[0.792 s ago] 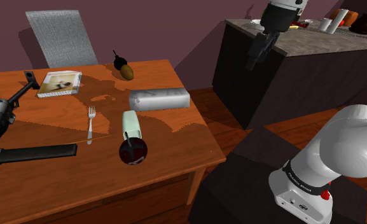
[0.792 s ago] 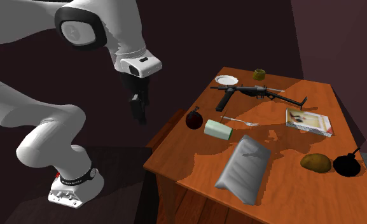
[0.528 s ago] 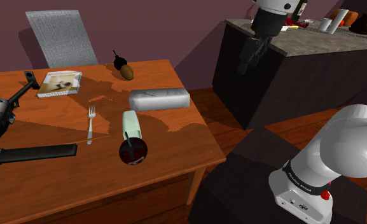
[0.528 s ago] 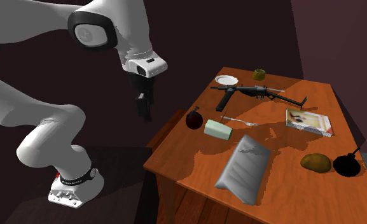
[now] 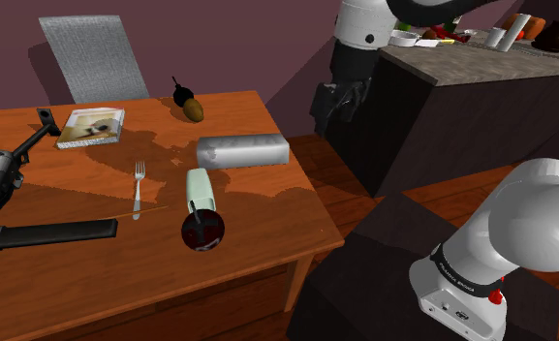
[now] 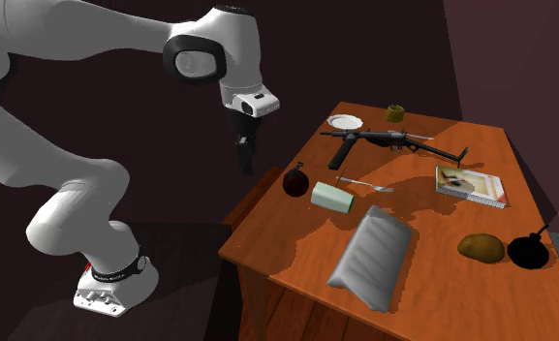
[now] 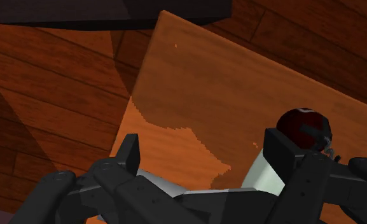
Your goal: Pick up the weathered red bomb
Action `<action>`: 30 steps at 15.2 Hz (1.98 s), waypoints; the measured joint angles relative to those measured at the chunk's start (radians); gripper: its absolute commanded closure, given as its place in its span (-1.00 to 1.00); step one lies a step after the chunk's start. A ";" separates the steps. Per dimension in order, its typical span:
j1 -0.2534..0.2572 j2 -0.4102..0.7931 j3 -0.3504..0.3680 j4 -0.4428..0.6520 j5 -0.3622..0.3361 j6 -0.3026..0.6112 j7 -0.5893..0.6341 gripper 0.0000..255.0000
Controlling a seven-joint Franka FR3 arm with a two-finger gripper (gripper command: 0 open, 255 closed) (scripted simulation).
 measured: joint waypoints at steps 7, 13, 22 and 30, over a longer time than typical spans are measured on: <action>0.000 0.232 0.162 0.105 0.001 0.108 0.219 -1.00; -0.008 0.465 0.270 0.244 -0.079 0.166 0.419 -1.00; 0.090 0.901 0.325 0.569 -0.311 0.171 0.754 -1.00; 0.190 1.127 0.285 0.764 -0.408 0.153 0.870 -1.00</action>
